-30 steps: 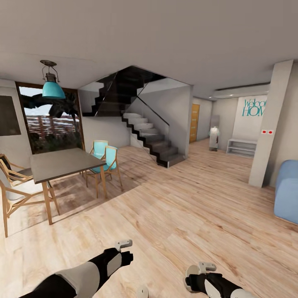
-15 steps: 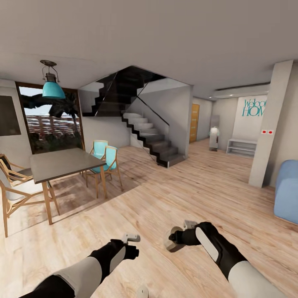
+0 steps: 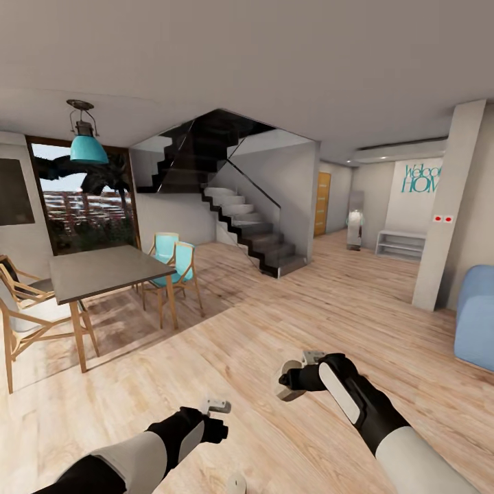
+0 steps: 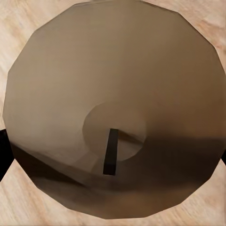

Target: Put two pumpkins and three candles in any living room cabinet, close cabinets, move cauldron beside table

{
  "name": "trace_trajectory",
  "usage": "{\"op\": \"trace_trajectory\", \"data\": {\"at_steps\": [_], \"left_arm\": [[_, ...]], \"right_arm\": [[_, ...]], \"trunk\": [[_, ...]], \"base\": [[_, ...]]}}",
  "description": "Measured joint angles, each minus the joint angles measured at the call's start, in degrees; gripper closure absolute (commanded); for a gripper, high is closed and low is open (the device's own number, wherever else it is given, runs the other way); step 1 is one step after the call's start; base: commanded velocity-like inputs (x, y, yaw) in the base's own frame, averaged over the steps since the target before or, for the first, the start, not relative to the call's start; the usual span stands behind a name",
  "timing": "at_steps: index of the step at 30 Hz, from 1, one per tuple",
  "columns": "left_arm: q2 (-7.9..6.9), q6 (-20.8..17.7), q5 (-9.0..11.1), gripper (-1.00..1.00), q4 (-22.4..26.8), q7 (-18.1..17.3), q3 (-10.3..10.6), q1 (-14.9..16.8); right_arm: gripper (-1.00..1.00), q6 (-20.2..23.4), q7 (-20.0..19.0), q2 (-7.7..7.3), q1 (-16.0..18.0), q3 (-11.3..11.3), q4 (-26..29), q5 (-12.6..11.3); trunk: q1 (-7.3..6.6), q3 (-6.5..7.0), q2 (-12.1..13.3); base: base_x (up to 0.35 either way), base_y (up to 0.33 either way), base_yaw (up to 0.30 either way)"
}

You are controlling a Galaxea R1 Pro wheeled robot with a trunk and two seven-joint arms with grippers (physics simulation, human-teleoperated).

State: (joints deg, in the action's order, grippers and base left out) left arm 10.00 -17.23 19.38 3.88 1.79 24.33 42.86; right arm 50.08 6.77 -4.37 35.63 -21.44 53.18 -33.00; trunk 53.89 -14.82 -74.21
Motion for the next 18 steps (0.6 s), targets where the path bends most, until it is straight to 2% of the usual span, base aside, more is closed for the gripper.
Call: {"op": "trace_trajectory", "data": {"at_steps": [7,18], "left_arm": [[0.0,0.0,0.1,-1.0,0.0,-0.1,0.1,0.0],[0.0,0.0,0.0,-1.0,0.0,0.2,0.1,0.0]], "right_arm": [[1.0,0.0,-0.1,0.02,0.0,0.1,0.0,0.0],[1.0,0.0,-0.1,0.2,-0.1,0.0,-0.8,0.3]], "trunk": [[1.53,-1.41,-2.8],[3.95,-3.88,-7.2]], "base": [[0.0,0.0,-0.066],[0.0,0.0,-0.251]]}}
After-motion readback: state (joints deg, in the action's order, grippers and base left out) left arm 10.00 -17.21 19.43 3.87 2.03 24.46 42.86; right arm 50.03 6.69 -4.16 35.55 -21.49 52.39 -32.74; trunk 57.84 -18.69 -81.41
